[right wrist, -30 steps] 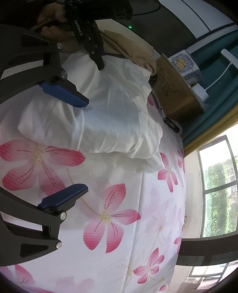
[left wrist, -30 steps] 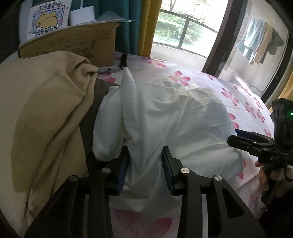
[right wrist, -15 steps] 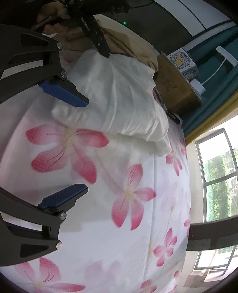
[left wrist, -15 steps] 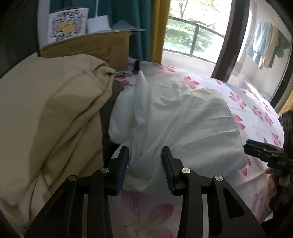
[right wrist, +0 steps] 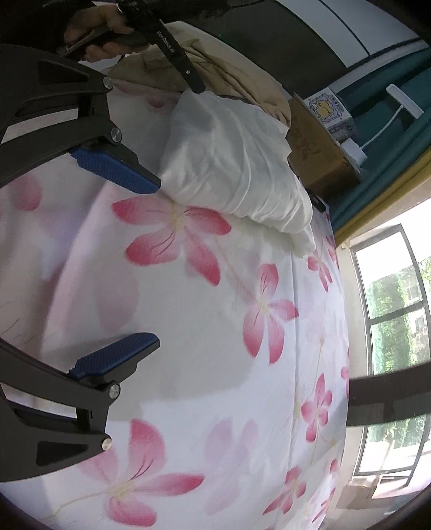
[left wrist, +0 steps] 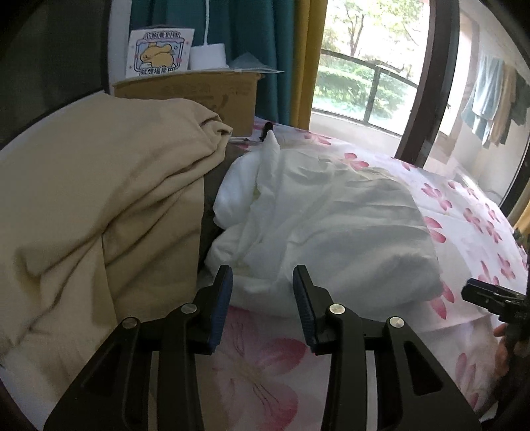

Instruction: Fold large clothes

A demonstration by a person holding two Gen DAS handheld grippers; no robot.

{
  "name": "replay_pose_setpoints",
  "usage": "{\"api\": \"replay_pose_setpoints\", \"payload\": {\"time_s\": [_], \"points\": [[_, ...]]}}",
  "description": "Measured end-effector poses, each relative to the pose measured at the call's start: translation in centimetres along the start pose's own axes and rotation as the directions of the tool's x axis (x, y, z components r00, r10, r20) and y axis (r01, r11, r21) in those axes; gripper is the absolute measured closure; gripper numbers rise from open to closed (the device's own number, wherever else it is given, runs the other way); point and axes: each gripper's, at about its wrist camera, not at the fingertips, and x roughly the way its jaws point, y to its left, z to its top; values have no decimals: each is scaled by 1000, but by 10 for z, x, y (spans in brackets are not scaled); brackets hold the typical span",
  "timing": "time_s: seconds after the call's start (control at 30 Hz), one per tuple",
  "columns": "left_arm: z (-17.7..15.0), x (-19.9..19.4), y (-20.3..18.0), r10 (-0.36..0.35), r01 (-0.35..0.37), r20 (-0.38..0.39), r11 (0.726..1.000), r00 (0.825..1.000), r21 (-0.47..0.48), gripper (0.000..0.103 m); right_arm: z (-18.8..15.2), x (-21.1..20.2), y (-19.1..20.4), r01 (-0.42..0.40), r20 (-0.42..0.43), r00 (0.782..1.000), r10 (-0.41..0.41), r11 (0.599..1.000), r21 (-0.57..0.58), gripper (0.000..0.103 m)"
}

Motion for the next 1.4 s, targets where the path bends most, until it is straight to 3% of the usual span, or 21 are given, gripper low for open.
{"api": "replay_pose_setpoints", "payload": {"time_s": [0.4,0.97,1.2,1.3,1.4], "points": [[-22,-30,-21,2,-1,69,1000,998,-13,63,-29,-38,-27,50,61,997,-54,997,53,18],[-29,-50,-88,-123,112,102,988,987,102,63,-51,-101,-74,145,166,971,-170,978,153,18],[-33,-47,-121,-173,160,73,974,982,159,62,-61,-119,-96,183,180,959,-219,964,195,18],[-32,-48,-134,-202,186,74,965,977,183,52,-64,-130,-105,211,188,950,-250,955,206,18],[-27,-54,-144,-224,202,94,958,970,202,52,-64,-143,-110,237,205,937,-281,947,215,18]]}}
